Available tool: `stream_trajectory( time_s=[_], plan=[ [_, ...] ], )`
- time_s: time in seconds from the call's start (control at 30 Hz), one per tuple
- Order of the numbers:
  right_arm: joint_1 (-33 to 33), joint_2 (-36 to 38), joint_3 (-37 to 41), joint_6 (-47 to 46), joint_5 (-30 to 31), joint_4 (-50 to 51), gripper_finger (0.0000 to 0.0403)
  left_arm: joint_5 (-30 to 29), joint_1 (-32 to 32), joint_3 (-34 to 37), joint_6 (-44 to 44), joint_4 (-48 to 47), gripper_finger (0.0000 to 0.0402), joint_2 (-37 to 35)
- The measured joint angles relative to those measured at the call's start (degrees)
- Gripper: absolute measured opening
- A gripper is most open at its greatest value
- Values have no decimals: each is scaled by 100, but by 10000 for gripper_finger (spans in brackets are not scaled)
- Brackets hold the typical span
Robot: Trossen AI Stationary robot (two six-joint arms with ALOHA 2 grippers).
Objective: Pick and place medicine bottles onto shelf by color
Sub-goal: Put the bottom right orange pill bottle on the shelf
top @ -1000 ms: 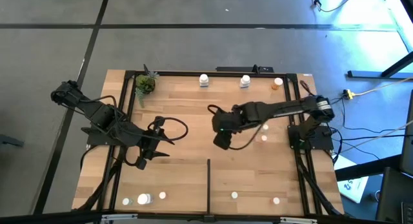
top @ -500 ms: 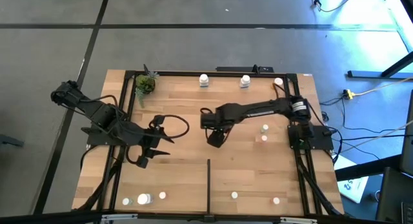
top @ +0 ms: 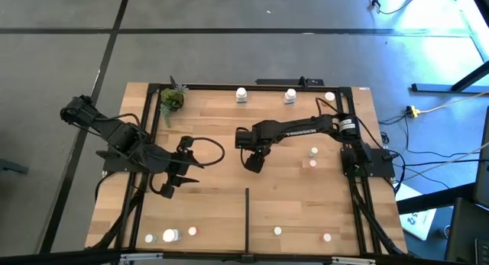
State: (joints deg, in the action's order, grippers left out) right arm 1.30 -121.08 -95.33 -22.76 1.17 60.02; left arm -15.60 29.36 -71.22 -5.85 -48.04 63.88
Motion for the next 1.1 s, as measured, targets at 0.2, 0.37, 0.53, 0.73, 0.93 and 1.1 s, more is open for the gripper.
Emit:
stream_trajectory(
  time_s=[0.2,0.37,0.53,0.73,0.93,1.1],
  plan=[
    [0,-11,0,39,7,-46,227,1,0,0,0,1,192,0],
    [-2,-36,14,57,-19,-59,252,1,0,0,0,1,192,0],
    [-3,-28,13,85,-129,-53,263,1,0,0,-2,1,192,0],
    [-4,-22,13,82,-129,-51,263,1,0,0,-22,4,192,0],
    [-4,-15,-260,98,-119,137,264,1,0,0,-22,4,192,0],
    [-4,-7,-749,101,-83,375,264,1,0,0,-22,4,192,0]
  ],
)
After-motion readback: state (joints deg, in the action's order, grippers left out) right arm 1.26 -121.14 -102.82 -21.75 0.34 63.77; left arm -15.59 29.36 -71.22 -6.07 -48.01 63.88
